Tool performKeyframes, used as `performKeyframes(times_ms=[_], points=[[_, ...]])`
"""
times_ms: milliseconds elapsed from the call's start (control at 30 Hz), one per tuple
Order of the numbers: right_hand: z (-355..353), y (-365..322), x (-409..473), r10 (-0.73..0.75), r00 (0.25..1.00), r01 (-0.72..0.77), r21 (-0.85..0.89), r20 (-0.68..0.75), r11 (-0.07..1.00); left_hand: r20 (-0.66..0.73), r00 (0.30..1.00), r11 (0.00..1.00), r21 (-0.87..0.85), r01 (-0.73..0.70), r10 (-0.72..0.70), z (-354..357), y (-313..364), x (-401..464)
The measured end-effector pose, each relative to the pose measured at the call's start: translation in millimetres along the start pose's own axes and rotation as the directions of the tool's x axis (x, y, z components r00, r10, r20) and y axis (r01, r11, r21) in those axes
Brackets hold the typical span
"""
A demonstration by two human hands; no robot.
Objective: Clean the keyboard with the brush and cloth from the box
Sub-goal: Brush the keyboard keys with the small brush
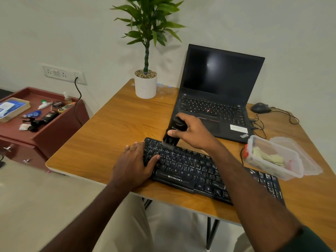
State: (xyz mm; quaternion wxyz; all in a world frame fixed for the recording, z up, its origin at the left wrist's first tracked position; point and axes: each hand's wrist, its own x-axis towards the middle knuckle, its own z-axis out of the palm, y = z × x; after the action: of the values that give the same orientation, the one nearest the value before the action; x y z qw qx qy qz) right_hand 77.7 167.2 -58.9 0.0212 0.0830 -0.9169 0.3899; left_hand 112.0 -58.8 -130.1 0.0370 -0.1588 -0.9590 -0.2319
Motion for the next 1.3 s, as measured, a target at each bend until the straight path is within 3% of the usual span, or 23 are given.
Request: performKeyframes(times_ms=[200,333,400,500,667,833,967,1100,1300], points=[[10.9,-4.9,8.9,-0.033,0.997,0.024,-0.131,-0.068,0.991,-0.002,1.0,1.0,0.004,-0.005,0.005,1.2,-1.4,0.2],[11.5,-8.5,10.8,-0.011,0.999,0.011,0.011,-0.047,1.0,-0.011,1.0,1.0,-0.015,-0.019,0.019,3.7,-3.6,2.0],[11.3,-4.4,8.3,0.014,1.0,-0.014,0.01,0.008,1.0,-0.016,0.999,0.999,-0.016,-0.028,0.028,5.1,-5.3,2.8],[-1.4,1.8,3.6,0.017,0.999,-0.02,-0.072,-0.041,0.997,-0.049,0.998,0.999,-0.021,-0.043,0.042,6.0,-5.7,2.5],[-10.5,2.0,-10.6,0.019,1.0,-0.019,0.038,-0.017,0.999,-0.02,0.976,0.974,0.064,-0.216,0.218,6.3,-3.7,2.9],[-29.5,18.1,-22.8,0.047,0.998,-0.044,-0.065,0.038,0.997,0.02,0.982,0.98,0.054,-0.191,0.19,7.4,-3.0,3.0],[-59.0,24.4,-27.1,0.114,0.991,-0.092,-0.262,0.07,0.961,0.026,0.982,0.981,0.059,-0.187,0.186,10.0,-6.0,3.0],[-46.7,15.3,-31.0,0.031,0.998,-0.033,-0.052,-0.049,0.998,0.035,0.982,0.98,0.074,-0.186,0.184,11.3,-7.2,5.0],[-26.6,22.8,-27.5,-0.007,0.999,0.008,-0.023,0.038,1.0,0.022,0.981,0.979,0.072,-0.192,0.191,12.4,-7.3,4.7]])
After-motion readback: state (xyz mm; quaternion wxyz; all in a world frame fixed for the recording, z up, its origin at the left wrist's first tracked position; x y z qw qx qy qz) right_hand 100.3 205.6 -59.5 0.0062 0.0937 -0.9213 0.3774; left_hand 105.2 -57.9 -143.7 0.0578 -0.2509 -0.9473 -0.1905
